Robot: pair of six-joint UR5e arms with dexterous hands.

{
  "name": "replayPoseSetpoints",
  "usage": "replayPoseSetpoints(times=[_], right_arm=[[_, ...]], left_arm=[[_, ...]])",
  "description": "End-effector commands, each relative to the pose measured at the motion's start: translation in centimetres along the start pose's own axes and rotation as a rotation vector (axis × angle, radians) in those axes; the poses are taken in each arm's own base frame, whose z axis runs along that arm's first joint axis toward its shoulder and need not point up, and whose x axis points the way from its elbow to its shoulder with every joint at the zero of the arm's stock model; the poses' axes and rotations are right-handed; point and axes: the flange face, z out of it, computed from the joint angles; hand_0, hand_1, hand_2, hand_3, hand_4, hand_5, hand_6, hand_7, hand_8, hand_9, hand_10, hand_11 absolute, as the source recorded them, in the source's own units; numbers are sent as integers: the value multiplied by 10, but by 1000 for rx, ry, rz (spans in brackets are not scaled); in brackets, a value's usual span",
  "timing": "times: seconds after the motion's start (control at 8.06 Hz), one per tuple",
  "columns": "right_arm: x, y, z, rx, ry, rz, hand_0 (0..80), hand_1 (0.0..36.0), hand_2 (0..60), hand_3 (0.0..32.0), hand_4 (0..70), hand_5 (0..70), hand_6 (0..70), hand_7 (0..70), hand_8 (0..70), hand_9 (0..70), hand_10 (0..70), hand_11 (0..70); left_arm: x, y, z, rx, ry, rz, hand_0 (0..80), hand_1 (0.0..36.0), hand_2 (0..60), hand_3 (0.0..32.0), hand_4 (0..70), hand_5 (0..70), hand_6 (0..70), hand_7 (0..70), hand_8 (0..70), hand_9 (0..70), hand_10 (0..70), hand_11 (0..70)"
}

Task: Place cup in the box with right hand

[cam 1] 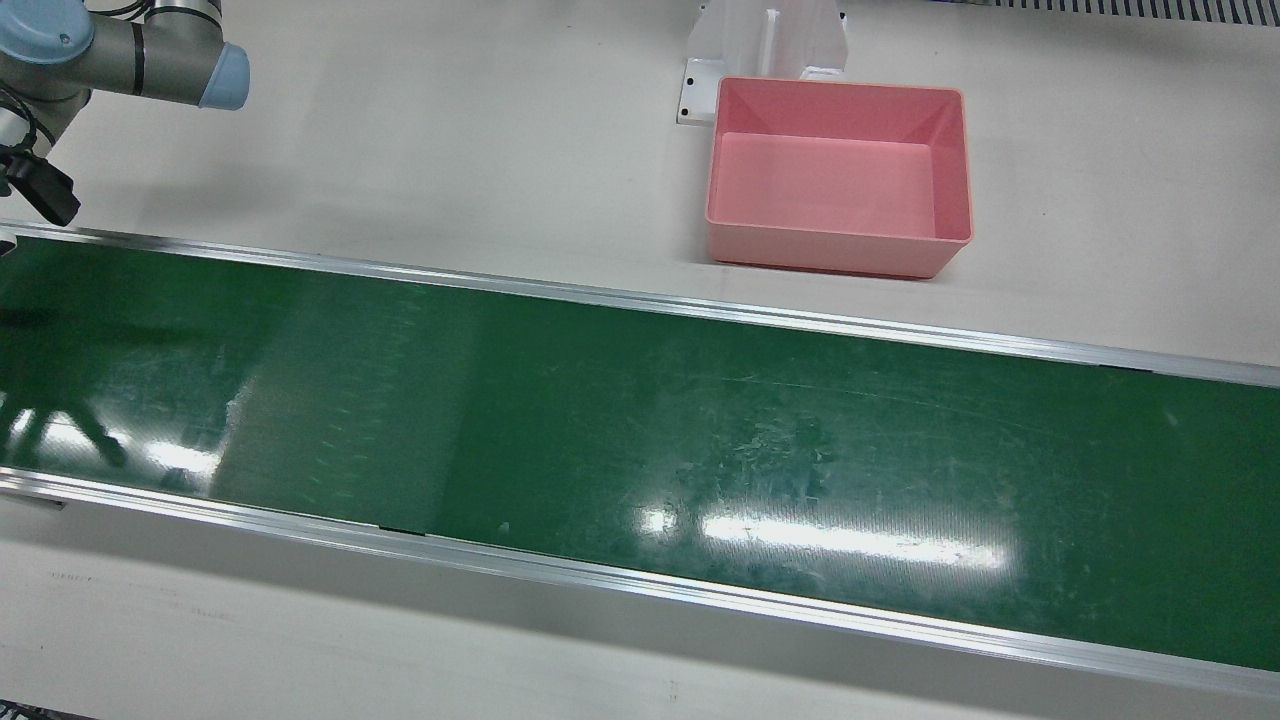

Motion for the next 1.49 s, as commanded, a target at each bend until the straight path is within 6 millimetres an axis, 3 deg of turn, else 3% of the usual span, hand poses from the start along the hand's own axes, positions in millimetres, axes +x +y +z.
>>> replayPoseSetpoints(times=[0.0, 0.12, 0.25, 0.87, 1.37], right_arm=[[6, 6, 4, -13, 9, 2, 482, 0, 0, 282, 300, 48, 39, 309, 157, 169, 95, 138], [7, 7, 6, -14, 10, 3, 480, 0, 0, 288, 299, 47, 36, 301, 155, 164, 92, 133], [8, 10, 10, -20, 9, 5, 473, 0, 0, 320, 270, 44, 26, 274, 140, 138, 88, 127], [20, 21, 37, -34, 7, 13, 480, 0, 0, 320, 293, 46, 30, 289, 142, 149, 93, 135], [19, 24, 39, -36, 6, 14, 484, 0, 0, 320, 307, 47, 32, 298, 142, 154, 91, 133]], left_arm=[[0, 0, 0, 0, 0, 0, 0, 0, 0, 0, 0, 0, 0, 0, 0, 0, 0, 0], [0, 0, 0, 0, 0, 0, 0, 0, 0, 0, 0, 0, 0, 0, 0, 0, 0, 0], [0, 0, 0, 0, 0, 0, 0, 0, 0, 0, 0, 0, 0, 0, 0, 0, 0, 0], [0, 0, 0, 0, 0, 0, 0, 0, 0, 0, 0, 0, 0, 0, 0, 0, 0, 0], [0, 0, 0, 0, 0, 0, 0, 0, 0, 0, 0, 0, 0, 0, 0, 0, 0, 0]])
